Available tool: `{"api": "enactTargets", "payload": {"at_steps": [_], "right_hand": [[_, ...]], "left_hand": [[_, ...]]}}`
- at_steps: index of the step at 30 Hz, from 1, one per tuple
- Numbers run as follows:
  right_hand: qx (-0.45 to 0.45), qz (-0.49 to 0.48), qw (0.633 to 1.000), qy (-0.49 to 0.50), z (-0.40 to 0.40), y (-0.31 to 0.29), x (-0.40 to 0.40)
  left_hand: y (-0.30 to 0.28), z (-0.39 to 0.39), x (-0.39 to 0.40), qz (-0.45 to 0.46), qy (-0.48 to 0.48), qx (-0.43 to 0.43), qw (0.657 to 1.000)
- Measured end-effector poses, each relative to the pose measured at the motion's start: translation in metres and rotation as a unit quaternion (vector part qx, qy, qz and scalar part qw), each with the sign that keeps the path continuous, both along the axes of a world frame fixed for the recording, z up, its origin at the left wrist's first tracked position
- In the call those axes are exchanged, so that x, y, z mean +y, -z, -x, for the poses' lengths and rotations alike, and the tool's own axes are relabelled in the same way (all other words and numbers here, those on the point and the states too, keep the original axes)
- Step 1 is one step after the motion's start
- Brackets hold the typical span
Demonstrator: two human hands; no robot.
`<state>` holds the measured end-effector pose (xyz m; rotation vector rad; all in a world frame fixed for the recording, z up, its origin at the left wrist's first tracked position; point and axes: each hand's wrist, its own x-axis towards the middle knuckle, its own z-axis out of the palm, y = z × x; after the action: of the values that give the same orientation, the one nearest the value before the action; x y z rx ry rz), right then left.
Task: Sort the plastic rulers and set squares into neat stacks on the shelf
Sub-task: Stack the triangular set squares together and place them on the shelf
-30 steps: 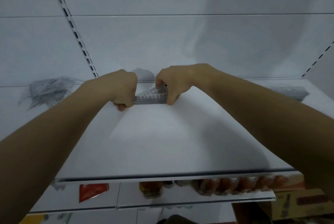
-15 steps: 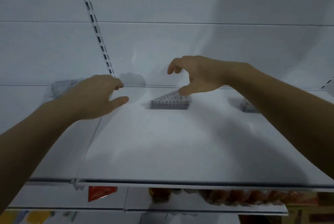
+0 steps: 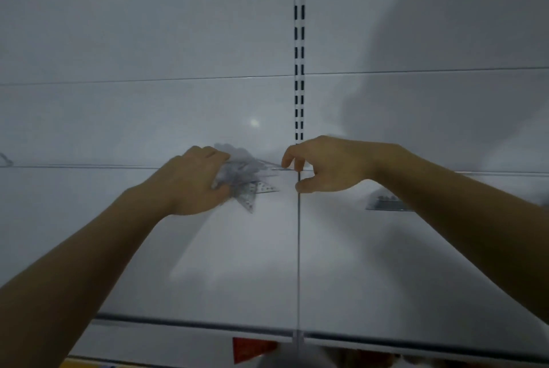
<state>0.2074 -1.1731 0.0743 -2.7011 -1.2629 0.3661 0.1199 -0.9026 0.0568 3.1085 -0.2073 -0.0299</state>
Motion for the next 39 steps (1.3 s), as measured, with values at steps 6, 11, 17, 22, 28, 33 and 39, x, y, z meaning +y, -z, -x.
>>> {"api": "enactTargets", "payload": {"at_steps": [6,11,17,22,28,33,39], "right_hand": [[-0.031,-0.066,0.987,0.146,0.002,0.031,0.063],[0.007,-0.129,0.963,0.235,0.001,0.04,0.09],[0.013,-0.165,0.936,0.309,-0.009,0.023,0.084],[-0.105,-0.282,0.884,0.357,-0.005,0.007,0.078],[0.08,-0.582,0.756,0.287,0.016,0.031,0.101],[0.166,-0.567,0.779,0.212,0.026,0.039,0.117],[0.215,-0.662,0.683,0.223,0.039,0.037,0.135]], "left_hand": [[0.016,-0.014,0.034,0.068,-0.007,0.008,0.998],[0.036,-0.033,0.048,0.137,0.038,-0.009,0.99],[0.061,-0.043,0.056,0.202,0.063,-0.097,0.973],[0.069,-0.047,0.057,0.213,0.065,-0.124,0.967],[0.057,-0.044,0.053,0.348,0.076,-0.2,0.913],[0.035,-0.029,0.043,0.675,0.021,0.033,0.736],[0.033,-0.024,0.039,0.819,0.053,0.14,0.554]]}}
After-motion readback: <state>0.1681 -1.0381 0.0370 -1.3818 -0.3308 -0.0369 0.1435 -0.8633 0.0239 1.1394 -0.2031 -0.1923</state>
